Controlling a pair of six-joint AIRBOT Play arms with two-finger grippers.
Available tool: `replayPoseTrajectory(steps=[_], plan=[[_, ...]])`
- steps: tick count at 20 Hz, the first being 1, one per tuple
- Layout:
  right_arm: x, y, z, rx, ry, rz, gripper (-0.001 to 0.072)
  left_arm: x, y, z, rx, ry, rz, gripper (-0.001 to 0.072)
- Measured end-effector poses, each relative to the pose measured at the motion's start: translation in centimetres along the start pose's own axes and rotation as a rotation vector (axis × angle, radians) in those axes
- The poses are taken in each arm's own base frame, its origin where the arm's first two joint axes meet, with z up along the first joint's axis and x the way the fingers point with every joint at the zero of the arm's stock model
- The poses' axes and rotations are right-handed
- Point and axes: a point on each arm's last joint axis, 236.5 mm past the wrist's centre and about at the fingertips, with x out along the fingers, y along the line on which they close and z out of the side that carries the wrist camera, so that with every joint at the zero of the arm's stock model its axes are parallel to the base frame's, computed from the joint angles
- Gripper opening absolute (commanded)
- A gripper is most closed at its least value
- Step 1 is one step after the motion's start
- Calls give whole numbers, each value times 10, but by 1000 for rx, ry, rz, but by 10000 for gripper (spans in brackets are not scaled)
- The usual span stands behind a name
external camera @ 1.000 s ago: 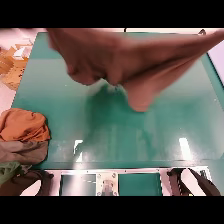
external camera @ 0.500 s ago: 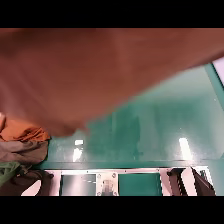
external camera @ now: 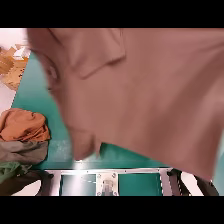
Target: Fold the shirts.
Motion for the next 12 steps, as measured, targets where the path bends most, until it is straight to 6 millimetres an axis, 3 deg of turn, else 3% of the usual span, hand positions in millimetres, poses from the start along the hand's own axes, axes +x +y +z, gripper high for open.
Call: replayPoseTrajectory(steps=[4,7,8,9,10,12], plan=[[101,-99,-86,125,193,-111,11,125,21,-93,-128,218,-58,21],[160,-147,-145,184,321,-164,12,194,21,-146,-225,267,-128,24],[173,-157,-160,195,352,-170,23,211,21,-158,-261,268,-146,125],[184,-164,-173,204,379,-175,178,224,22,-170,-287,276,-157,463],[191,-169,-181,209,400,-175,305,233,23,-178,-311,278,-165,600],[197,-176,-184,217,430,-166,274,239,30,-180,-351,273,-175,595]])
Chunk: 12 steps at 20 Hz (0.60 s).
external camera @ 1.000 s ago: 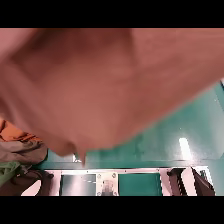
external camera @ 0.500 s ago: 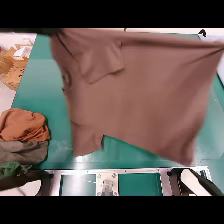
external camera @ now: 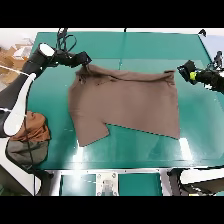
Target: Fold the shirts.
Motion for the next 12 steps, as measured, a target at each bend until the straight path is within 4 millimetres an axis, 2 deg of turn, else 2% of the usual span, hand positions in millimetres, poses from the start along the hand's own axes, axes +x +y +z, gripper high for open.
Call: replayPoseTrajectory(steps=[1,2,3,5,7,11,12], plan=[[-3,-3,3,4,18,10,129,-3,6,2,-12,7,-6,594],[-10,-6,6,10,36,20,52,-10,9,7,-21,17,-19,446],[-19,-10,9,22,59,34,13,-20,12,12,-28,31,-35,23],[-43,-18,5,56,119,46,12,-44,25,13,-58,87,-52,20],[-71,-30,-8,87,183,27,12,-72,37,7,-97,160,-71,19],[-129,-71,-60,132,275,-117,12,-119,58,-45,-142,383,-23,21],[-143,-83,-74,145,288,-159,15,-128,66,-64,-159,441,9,24]])
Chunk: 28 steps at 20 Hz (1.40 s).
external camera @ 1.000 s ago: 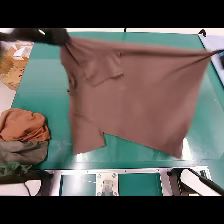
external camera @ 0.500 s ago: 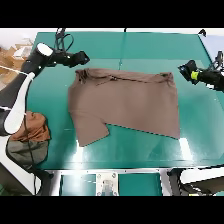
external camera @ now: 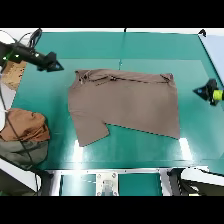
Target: Fold the shirts.
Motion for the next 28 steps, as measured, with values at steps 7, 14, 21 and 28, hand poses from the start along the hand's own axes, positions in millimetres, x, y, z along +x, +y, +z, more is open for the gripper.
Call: replayPoseTrajectory(steps=[7,14,21,28], plan=[[-20,-74,-71,144,15,-148,271,37,54,-131,-230,242,58,636],[-8,-100,-103,197,60,-193,499,106,48,-157,-280,204,-24,299],[17,-115,-152,226,257,-185,514,118,52,-161,-248,214,-50,22],[48,-93,-195,230,478,-76,443,114,56,-164,-229,224,-55,22]])
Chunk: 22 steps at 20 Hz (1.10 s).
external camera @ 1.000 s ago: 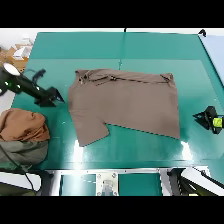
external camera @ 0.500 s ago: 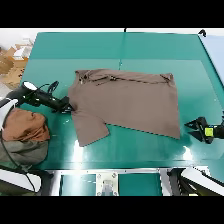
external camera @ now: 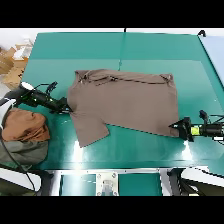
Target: Fold the shirts.
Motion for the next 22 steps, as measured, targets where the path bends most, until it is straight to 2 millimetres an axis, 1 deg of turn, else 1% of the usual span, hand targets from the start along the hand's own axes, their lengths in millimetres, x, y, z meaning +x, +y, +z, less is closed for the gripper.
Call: replayPoseTrajectory(steps=[1,2,3,5,6,7,8,9,10,11,12,13,14,15,16,17,18,19,20,21,22], plan=[[2,0,-2,-8,12,-1,324,0,0,0,0,-1,0,22],[4,-3,-2,-21,21,-18,134,0,0,0,0,-2,0,21],[4,-8,0,-35,17,-39,12,0,0,1,3,-3,0,21],[1,-5,6,-55,7,-45,12,-3,-1,4,14,-13,0,20],[-3,-2,12,-68,-10,-43,12,-8,-2,8,34,-28,15,20],[-10,4,24,-87,-53,-44,12,-17,-7,15,54,-55,19,19],[-24,12,41,-122,-118,-53,12,-32,-22,23,86,-92,10,19],[-43,33,52,-161,-165,-24,12,-51,-42,31,130,-137,-5,20],[-65,62,60,-211,-223,23,12,-78,-63,42,186,-210,-1,20],[-91,90,67,-273,-286,53,12,-109,-88,53,244,-294,-2,20],[-126,122,73,-350,-384,75,12,-142,-120,57,317,-372,-12,20],[-162,158,73,-430,-482,105,12,-182,-154,58,400,-471,-9,20],[-201,194,65,-516,-583,122,12,-226,-188,55,483,-587,7,20],[-239,226,53,-596,-691,128,12,-266,-223,45,567,-689,16,21],[-278,259,34,-674,-813,136,12,-311,-261,28,655,-817,24,20],[-315,291,8,-750,-931,144,12,-350,-293,8,732,-931,43,20],[-347,317,-19,-811,-1042,151,12,-386,-325,-20,812,-1040,58,20],[-377,340,-50,-866,-1154,160,13,-417,-352,-50,881,-1138,66,21],[-402,359,-80,-910,-1255,169,12,-444,-378,-84,946,-1234,73,20],[-425,374,-112,-948,-1355,174,12,-465,-397,-115,995,-1311,76,20],[-442,383,-136,-969,-1435,168,13,-481,-412,-145,1033,-1376,85,20]])
